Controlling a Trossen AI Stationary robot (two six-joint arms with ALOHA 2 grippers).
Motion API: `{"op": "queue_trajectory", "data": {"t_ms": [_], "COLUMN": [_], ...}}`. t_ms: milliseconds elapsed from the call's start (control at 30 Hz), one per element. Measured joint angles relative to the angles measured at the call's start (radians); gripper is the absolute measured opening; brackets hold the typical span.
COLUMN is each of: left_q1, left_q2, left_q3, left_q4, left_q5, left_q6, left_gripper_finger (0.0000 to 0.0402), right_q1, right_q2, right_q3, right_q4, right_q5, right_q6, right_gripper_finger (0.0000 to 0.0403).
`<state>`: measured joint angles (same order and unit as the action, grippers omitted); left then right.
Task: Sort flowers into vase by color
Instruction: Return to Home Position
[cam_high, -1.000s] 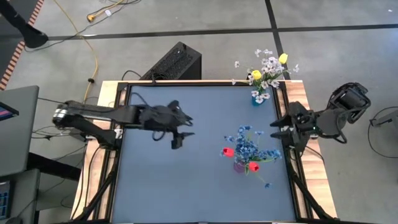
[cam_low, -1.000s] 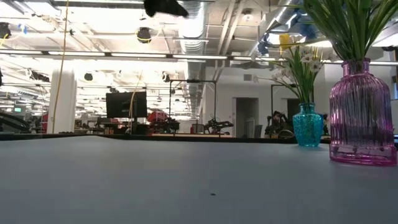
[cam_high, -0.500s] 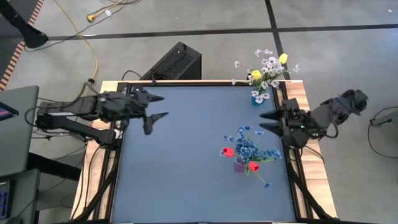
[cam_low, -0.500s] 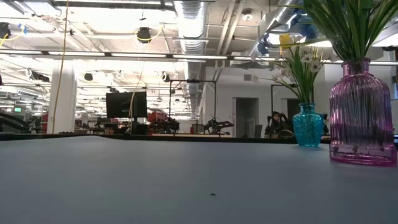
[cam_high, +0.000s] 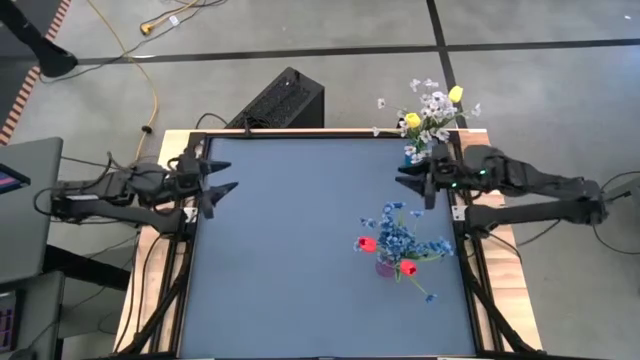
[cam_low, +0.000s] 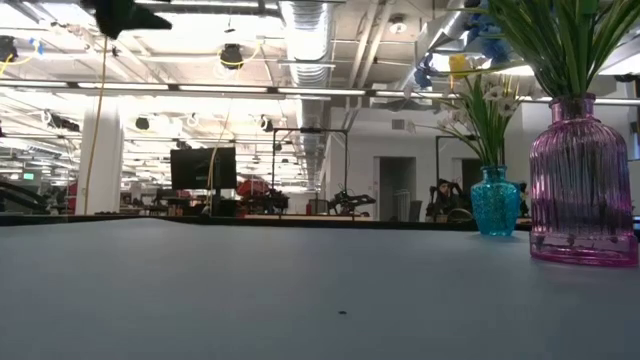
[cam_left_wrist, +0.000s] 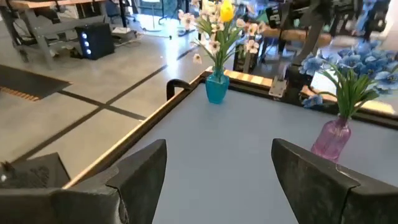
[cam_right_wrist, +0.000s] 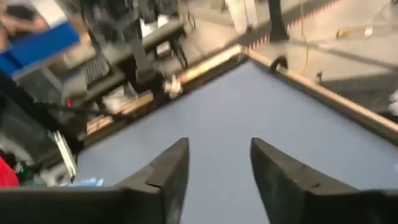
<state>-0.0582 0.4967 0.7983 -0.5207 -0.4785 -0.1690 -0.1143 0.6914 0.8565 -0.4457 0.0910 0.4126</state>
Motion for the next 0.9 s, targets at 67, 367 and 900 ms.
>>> {"op": "queue_trajectory", "data": {"t_ms": [67,367,900], "left_q1": [0.000,0.000,0.000], "left_q2": [-0.079,-0.428,-0.470], "left_q3": [-0.059,-0.301,-0.545], "left_q4": [0.001,-0.004,0.230], "left_q5": [0.001,0.000,0.115], "left_q6": [-0.020,-0.072,-0.139], "left_gripper_finger": [0.0279,0.0279,0.0279], "right_q1": [-0.024,0.005,0.076], "right_q2": [-0.047,-0.186,-0.371], "right_q3": [-0.033,-0.219,-0.558], "right_q4": [0.023,0.048,0.332], "right_q5": [-0.001,0.022,0.156], "right_q6": [-0.010,0.000,0.034], "right_gripper_finger": [0.0180,0.0022,0.0017]}}
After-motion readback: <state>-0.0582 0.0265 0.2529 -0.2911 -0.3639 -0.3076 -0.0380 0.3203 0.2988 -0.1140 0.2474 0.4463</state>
